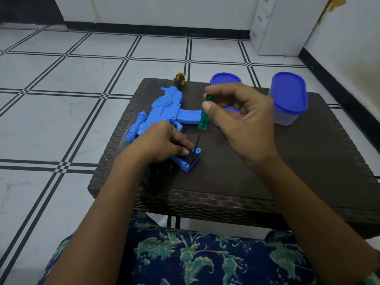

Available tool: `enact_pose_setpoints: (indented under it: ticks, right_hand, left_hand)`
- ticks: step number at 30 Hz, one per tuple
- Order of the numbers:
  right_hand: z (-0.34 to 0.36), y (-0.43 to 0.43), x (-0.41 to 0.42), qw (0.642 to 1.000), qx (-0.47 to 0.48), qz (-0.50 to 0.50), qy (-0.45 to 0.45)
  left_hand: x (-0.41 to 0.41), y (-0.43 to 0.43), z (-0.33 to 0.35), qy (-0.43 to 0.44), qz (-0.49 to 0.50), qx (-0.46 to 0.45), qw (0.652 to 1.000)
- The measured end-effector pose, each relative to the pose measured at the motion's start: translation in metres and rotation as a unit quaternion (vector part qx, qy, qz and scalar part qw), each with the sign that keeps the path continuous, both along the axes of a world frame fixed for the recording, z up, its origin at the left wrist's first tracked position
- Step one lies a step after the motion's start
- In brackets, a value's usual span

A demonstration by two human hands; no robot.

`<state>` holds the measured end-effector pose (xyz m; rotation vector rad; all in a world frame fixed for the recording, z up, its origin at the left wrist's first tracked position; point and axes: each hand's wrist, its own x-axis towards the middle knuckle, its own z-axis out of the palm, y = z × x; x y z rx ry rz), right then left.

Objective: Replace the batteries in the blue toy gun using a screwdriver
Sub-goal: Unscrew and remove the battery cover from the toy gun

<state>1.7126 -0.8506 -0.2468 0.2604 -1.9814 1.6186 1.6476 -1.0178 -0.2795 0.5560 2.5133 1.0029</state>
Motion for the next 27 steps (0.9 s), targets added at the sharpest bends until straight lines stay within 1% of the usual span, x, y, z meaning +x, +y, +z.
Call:
enact_pose_setpoints:
  ticks: [7,13,21,27]
  right_hand:
    - [-0.0046,-0.0029,-0.0007,1.0,0.022,0.01,-0.008]
    - [-0.004,-0.0019,-0.0006,0.999,0.042,0.006,-0.003]
    - [-0.0069,-0.0052,-0.0004,0.999,0.039,0.013,-0.001]
    - [-0.0083,-0.005,-0.0015,0.999,0.045,-0.001,0.009]
  left_hand:
    - [-0.0009,-0.0006,-0.0013,-0.007,-0.005,0.004,1.0]
    - [0.0009,-0.0005,0.0013,0.004,-0.01,0.006,1.0]
    - [0.0016,-0.0012,0.0012,-0.004,-0.011,0.008,1.0]
    - [0.0006,-0.001,0.0013,-0.006,-0.012,0.013,1.0]
